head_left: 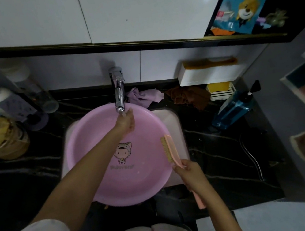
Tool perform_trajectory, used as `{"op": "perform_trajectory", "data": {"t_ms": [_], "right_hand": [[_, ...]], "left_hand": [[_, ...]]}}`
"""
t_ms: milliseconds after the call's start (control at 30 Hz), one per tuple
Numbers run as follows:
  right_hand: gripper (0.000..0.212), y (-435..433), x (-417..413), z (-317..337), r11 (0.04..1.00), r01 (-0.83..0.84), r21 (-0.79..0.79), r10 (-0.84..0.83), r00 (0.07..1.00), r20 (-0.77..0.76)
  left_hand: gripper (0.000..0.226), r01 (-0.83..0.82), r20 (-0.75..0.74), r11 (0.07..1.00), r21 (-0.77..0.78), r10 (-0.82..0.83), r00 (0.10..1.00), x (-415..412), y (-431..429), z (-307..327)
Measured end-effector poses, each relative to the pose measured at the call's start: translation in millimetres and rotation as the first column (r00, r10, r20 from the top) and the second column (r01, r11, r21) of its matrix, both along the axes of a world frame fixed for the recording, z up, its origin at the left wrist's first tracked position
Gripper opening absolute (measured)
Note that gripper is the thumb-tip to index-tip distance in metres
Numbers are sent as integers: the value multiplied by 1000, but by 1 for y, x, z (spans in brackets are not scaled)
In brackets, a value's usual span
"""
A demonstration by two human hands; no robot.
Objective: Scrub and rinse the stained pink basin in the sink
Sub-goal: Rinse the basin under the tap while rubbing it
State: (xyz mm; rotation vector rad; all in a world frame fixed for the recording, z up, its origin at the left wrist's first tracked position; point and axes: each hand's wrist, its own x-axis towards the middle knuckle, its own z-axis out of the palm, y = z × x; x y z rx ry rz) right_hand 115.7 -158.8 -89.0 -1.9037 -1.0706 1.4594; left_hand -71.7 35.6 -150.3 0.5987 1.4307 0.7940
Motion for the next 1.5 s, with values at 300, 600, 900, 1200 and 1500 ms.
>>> {"op": "perform_trajectory", "data": {"t_ms": [300,600,900,1200,1500], "right_hand": [[10,0,2,6,1000,-11,-11,11,999,-47],[47,14,23,-13,886,-461,-39,449,835,318],[47,126,-8,-44,472,-843,-258,583,79,809],[41,160,-5,-41,275,-817,-506,726,-169,667],[34,158,2,-51,319,-862,-395,704,-64,707]], "left_hand": [[46,219,-273,966,137,-176,946,-8,-7,11],[35,749,-932,638,-179,-353,77,-55,-64,5],[65,187,-945,978,90,24,328,-123,-136,31],[51,0,-759,917,398,330,561,-111,-136,57],[54,-7,-688,849,528,433,582,-101,-135,76]]}}
